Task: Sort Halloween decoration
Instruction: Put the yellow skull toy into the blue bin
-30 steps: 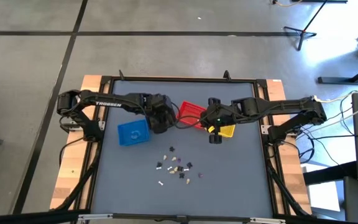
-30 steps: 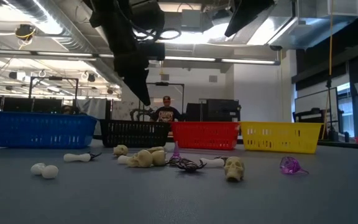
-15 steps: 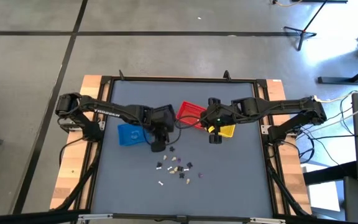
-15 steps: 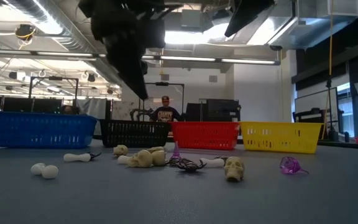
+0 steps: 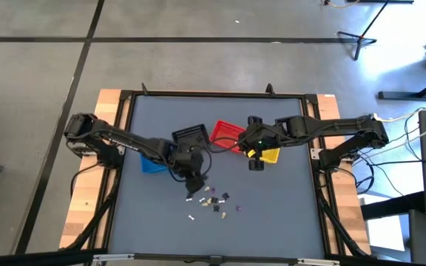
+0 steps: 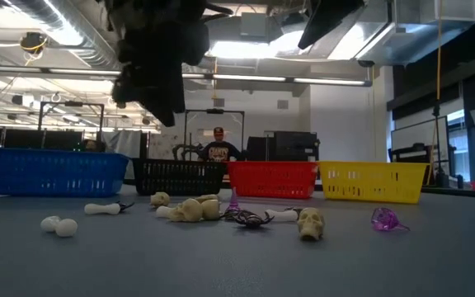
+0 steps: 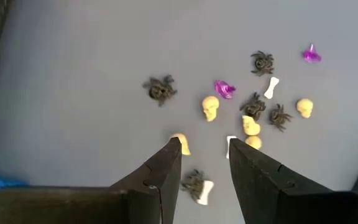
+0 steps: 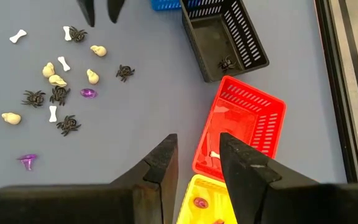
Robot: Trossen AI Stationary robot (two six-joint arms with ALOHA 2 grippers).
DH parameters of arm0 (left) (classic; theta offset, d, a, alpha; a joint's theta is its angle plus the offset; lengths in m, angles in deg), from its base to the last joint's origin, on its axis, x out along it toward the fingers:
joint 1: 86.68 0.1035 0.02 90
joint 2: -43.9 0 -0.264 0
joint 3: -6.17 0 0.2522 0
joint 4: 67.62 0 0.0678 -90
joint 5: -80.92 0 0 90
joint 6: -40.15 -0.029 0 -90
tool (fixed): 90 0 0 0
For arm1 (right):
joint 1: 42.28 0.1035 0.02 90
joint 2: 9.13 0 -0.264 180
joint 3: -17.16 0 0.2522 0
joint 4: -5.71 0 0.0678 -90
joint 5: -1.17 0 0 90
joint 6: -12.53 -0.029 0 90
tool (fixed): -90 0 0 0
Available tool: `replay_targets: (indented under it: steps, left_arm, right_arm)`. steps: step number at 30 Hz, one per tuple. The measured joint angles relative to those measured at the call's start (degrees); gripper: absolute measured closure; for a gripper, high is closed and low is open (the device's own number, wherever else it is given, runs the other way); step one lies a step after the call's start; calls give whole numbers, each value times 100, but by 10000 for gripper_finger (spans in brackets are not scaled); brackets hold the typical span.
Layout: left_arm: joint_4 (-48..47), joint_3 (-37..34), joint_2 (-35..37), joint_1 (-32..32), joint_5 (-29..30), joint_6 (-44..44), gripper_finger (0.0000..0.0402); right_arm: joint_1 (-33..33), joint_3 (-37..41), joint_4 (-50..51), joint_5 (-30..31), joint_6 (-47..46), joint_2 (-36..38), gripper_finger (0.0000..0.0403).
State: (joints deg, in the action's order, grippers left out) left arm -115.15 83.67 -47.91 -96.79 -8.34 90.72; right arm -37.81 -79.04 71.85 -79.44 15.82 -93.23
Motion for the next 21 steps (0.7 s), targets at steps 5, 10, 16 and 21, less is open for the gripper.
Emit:
replay_targets:
  steps: [5, 10, 16, 21]
  left_arm:
    - [-4, 0, -133, -276, 307, 642, 276]
    - [-12, -4, -350, -421, 484, 938, 276]
    - [16, -4, -575, -462, 579, 1197, 276]
    - [51, -4, -752, -469, 580, 1242, 276]
  right_arm:
    - [0, 0, 0, -2, 0, 0, 288]
    - [0, 2, 0, -3, 0, 0, 288]
    - [0, 4, -4, -4, 0, 0, 288]
    - [0, 4, -4, -4, 0, 0, 288]
